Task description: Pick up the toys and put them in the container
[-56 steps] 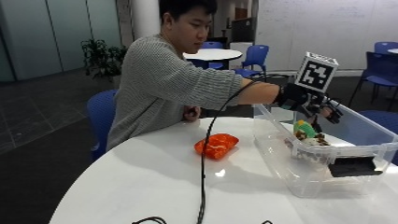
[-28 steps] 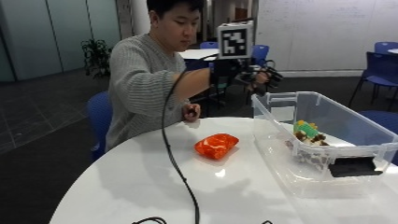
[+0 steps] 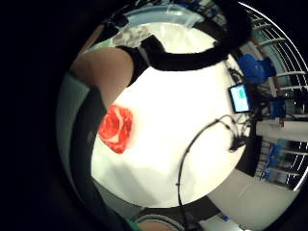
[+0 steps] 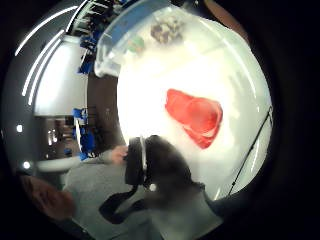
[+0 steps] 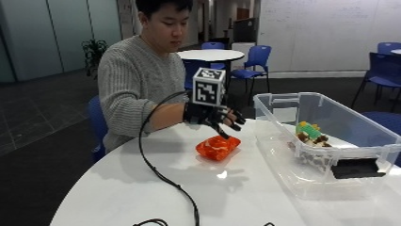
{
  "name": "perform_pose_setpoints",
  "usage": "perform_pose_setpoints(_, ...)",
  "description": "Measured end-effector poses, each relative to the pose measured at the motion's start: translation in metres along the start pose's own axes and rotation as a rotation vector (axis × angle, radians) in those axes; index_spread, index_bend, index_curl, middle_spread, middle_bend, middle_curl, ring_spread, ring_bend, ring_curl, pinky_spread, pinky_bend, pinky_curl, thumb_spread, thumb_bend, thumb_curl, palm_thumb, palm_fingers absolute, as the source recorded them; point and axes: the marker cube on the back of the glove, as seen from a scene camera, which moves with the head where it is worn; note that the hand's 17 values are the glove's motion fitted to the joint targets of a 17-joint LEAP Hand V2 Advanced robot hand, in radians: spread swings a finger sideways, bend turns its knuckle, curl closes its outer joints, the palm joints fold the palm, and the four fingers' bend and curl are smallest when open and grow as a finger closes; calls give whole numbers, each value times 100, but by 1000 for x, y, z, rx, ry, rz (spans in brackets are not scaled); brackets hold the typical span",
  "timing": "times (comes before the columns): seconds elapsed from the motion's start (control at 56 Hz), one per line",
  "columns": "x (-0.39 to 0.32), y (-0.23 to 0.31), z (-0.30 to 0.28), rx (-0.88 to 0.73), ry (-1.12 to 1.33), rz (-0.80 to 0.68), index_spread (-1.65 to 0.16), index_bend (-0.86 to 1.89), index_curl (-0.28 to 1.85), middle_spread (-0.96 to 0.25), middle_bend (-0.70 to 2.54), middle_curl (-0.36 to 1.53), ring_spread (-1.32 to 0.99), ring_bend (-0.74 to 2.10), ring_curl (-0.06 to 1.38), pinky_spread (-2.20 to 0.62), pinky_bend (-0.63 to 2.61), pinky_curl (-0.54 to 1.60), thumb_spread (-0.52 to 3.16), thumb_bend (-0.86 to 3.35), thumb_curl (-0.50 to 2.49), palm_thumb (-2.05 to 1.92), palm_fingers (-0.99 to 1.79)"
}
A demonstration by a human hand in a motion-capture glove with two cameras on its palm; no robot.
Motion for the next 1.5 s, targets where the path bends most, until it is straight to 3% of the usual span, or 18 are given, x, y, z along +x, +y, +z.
perform_pose_setpoints(0.232,-22,6,104,-158,68,-62,-39,16,37,-18,18,40,-14,42,38,4,107,32,124,-2,23,-2,-2)
perform_pose_setpoints(0.5,-26,6,124,-43,63,-91,-38,7,25,-25,45,48,-33,78,47,-13,106,32,140,11,33,25,26)
perform_pose_setpoints(0.643,-33,2,82,15,42,-126,-39,10,21,-27,55,52,-40,94,51,-25,110,33,146,15,37,33,45)
perform_pose_setpoints(0.857,-23,-32,-113,341,142,-191,-39,13,20,-29,57,55,-43,100,54,-31,114,36,145,16,44,39,44)
perform_pose_setpoints(0.964,-33,-48,-168,362,36,-257,-39,13,20,-29,58,56,-43,101,54,-32,113,36,145,14,46,38,45)
perform_pose_setpoints(1.107,-33,-84,-173,335,47,-124,-39,13,19,-29,58,58,-44,101,53,-32,113,36,145,13,49,38,45)
perform_pose_setpoints(1.179,-48,-110,-166,303,-63,-69,-39,14,19,-29,57,58,-44,101,53,-32,113,36,145,12,49,38,44)
perform_pose_setpoints(1.375,-90,-200,-134,215,-101,-39,-39,14,20,-29,59,59,-43,97,51,-29,111,36,147,8,49,33,38)
perform_pose_setpoints(1.5,-107,-226,-113,148,-89,-82,-39,14,20,-29,59,59,-44,94,50,-28,112,36,148,7,48,31,32)
